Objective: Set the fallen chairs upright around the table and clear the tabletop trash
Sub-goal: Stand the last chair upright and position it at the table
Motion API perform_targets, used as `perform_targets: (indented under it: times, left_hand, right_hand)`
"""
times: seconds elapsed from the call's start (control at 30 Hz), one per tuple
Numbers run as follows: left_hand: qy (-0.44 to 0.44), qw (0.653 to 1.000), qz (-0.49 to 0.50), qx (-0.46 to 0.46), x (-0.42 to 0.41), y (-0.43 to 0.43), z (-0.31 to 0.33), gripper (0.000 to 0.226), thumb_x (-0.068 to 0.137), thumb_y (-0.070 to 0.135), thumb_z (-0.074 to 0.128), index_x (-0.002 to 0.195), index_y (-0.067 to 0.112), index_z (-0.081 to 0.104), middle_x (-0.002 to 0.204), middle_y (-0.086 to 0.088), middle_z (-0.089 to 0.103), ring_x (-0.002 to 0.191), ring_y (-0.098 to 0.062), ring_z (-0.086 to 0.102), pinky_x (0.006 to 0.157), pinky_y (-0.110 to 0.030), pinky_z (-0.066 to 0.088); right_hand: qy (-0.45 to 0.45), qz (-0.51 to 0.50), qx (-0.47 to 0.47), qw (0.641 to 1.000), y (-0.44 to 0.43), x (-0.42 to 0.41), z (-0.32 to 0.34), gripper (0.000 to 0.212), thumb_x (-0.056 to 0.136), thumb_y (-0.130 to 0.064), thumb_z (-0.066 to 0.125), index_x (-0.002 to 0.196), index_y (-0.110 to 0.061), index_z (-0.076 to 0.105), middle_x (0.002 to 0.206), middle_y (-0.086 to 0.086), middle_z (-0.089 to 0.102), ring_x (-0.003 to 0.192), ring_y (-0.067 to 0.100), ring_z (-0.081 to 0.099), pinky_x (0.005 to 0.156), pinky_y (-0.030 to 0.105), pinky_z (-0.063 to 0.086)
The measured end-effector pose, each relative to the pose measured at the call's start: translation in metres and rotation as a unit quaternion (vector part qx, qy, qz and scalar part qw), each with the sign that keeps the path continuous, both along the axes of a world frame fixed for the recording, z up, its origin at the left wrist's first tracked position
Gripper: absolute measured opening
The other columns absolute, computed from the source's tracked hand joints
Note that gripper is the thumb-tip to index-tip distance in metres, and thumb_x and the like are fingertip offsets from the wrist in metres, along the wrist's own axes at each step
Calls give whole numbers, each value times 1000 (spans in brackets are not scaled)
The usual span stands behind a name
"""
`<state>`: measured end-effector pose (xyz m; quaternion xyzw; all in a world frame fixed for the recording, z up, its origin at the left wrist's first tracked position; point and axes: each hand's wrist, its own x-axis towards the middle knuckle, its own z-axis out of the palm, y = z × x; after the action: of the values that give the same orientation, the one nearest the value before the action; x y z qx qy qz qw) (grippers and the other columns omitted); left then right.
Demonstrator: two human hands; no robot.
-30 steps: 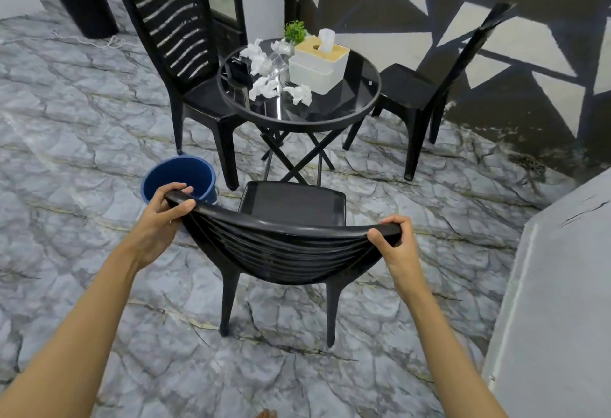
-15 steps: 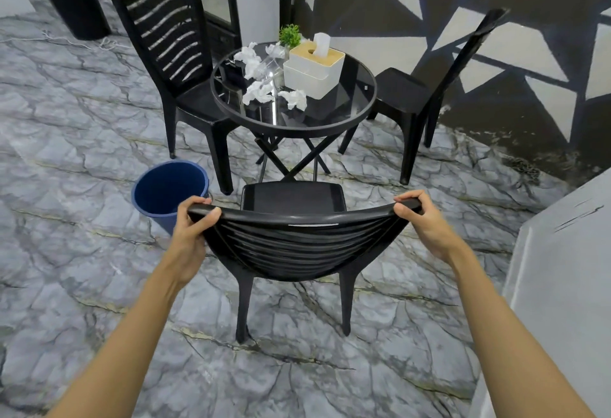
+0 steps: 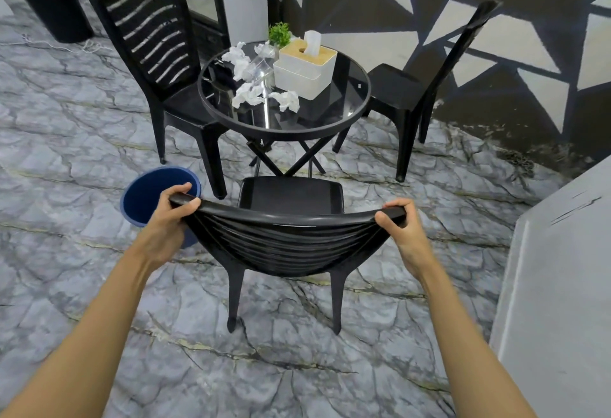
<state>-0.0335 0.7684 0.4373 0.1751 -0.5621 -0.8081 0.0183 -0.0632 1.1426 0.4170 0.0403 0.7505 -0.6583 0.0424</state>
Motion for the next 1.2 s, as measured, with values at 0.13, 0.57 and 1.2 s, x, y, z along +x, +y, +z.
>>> perform_targets:
  times: [0.13,0.57,1.2]
  left_hand:
    - [0,999,-24,-24,-3,-2,-6,28,93,1,43,93,29,50,101,10,54,82,-5,56,61,-8,51]
    - [19,996,-17,-91,10,-10,-15,25,91,8,51,95,32,50,100,6,56,89,-4,55,77,-21,45]
    - [-2,909,-135,-394,5,-20,29,26,83,32,65,106,41,57,127,2,50,120,-21,46,91,-29,38]
  right_hand:
    - [-11,7,-15,1000,2,-4,1,81,36,-76,76,93,-26,49,93,-4,50,84,8,51,79,26,44]
    - [-48,69,51,995,2,-12,18,84,36,-74,76,94,-20,48,88,-3,49,77,10,50,69,23,40]
    - [-67,49,91,992,6,0,38,55,76,-49,70,120,-25,47,134,0,45,126,17,41,92,32,35]
